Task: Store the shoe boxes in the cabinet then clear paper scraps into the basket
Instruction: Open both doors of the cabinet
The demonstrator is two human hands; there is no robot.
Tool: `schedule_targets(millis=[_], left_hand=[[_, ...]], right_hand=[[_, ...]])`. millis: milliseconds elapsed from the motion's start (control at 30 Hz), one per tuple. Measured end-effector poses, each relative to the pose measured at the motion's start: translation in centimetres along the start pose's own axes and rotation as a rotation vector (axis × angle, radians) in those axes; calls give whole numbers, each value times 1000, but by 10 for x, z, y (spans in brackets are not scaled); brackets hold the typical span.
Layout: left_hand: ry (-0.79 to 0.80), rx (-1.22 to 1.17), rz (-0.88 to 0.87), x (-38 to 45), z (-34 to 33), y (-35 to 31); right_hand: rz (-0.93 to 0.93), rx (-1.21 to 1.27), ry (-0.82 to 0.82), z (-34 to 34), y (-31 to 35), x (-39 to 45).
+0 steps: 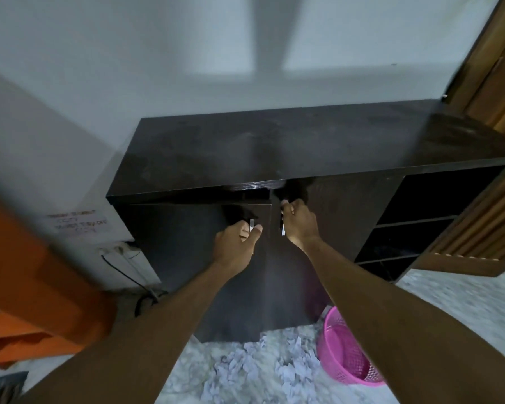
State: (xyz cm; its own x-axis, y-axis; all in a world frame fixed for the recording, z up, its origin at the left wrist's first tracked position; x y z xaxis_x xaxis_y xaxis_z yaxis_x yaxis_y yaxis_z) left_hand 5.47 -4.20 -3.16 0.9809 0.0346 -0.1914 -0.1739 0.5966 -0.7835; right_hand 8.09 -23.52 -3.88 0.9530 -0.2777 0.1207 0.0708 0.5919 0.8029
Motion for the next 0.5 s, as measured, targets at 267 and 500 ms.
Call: schedule_targets(millis=[267,500], left_hand=[[-64,36,40,-52,7,12],[-111,-117,10,-108,20,57]], right_hand=[[19,65,28,-1,0,1],[14,71,85,0,0,-3]])
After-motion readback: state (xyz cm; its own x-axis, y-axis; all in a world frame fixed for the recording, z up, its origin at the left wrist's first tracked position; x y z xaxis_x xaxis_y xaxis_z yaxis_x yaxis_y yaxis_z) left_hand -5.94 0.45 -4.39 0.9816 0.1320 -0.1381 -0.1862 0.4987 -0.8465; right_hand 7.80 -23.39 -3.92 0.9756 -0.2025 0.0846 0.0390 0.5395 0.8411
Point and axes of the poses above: each hand's wrist, its own x-axis towards the middle knuckle, its own z-axis out of the back of the hand, y = z × x, the point moved 7 cm from there along x, towards the middle knuckle, and after that the axes turned 12 degrees about z, right-handed, at the moved point
